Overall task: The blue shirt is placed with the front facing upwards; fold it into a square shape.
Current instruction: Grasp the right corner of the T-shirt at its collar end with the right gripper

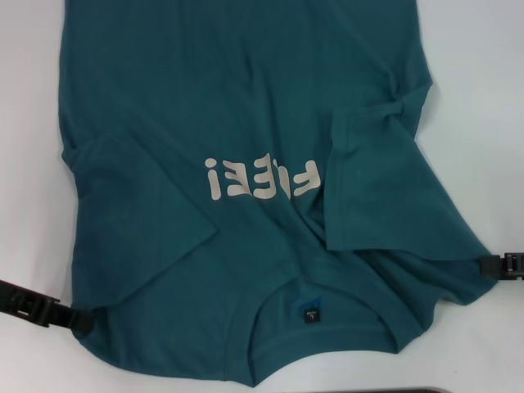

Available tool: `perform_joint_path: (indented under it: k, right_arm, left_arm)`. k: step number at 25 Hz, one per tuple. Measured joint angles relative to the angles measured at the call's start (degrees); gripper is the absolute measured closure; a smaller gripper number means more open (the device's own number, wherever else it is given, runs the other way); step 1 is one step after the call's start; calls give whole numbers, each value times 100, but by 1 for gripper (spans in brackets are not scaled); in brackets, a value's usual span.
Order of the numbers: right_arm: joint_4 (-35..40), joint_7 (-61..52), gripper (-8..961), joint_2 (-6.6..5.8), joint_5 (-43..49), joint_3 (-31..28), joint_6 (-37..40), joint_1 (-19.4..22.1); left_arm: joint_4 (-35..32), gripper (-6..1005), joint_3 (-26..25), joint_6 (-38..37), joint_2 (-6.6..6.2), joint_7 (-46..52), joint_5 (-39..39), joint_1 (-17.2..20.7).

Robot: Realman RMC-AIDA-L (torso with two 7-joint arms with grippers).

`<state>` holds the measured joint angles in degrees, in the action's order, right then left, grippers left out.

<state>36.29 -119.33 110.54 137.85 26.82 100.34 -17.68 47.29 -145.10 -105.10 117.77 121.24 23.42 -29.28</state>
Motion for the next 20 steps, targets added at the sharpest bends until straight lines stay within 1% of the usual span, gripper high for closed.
perform_joint_path:
  k: [17, 20]
  right_arm:
    - [-3, -68, 41, 85, 207, 6, -17, -151]
    - [-2, -63, 67, 83, 210, 7, 2, -163]
  left_arm:
    - [-90, 999, 0, 54, -32, -27, 14, -23]
    - [-89, 999, 0, 54, -35, -29, 14, -40]
